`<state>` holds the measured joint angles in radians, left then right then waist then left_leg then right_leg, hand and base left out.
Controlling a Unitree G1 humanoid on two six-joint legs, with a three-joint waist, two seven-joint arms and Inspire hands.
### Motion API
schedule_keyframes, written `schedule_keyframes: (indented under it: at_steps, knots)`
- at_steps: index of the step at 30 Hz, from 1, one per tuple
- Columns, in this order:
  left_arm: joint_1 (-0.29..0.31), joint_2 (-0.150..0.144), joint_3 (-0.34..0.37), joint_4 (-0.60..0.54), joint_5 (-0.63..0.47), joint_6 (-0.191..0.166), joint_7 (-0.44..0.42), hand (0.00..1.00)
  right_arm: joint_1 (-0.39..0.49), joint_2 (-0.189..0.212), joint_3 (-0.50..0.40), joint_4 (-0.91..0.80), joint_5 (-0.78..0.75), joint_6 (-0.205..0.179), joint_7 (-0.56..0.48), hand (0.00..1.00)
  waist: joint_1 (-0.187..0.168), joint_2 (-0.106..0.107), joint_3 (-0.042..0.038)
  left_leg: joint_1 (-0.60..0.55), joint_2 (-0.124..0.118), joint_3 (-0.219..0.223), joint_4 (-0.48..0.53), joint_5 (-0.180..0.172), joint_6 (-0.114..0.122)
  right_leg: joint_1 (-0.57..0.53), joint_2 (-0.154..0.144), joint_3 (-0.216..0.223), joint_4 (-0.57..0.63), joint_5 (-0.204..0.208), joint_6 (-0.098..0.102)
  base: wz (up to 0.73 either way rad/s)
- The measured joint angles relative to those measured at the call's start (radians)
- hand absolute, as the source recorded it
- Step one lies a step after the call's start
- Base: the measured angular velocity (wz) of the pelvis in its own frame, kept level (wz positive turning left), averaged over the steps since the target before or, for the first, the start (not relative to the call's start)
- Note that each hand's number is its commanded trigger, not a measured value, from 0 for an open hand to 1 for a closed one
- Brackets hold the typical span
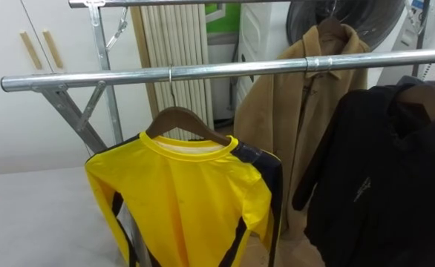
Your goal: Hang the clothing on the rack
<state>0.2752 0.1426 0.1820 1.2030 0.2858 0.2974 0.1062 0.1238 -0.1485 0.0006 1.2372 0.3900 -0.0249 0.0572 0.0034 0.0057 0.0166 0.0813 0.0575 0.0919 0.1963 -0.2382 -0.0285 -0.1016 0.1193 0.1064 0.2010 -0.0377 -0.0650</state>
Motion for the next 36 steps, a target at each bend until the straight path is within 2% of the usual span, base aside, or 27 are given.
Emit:
schedule_keyframes:
  at_steps: [8,36]
  knots:
    - [0.000,0.000,-0.031,0.002,-0.005,0.000,-0.004,0.00,-0.005,-0.006,0.016,0.011,0.007,0.004,0.010,0.00,0.001,0.001,0.0002,0.014,0.000,-0.013,-0.004,0.000,0.000,0.023,-0.003,-0.012,-0.015,0.001,0.001,0.05]
    - [0.000,0.005,-0.041,0.004,-0.020,0.001,-0.077,0.00,-0.005,-0.008,0.015,0.012,0.008,0.003,0.021,0.00,0.001,0.006,-0.0018,0.017,0.001,-0.010,-0.014,0.002,-0.005,0.021,0.000,-0.011,-0.018,0.001,0.001,0.00]
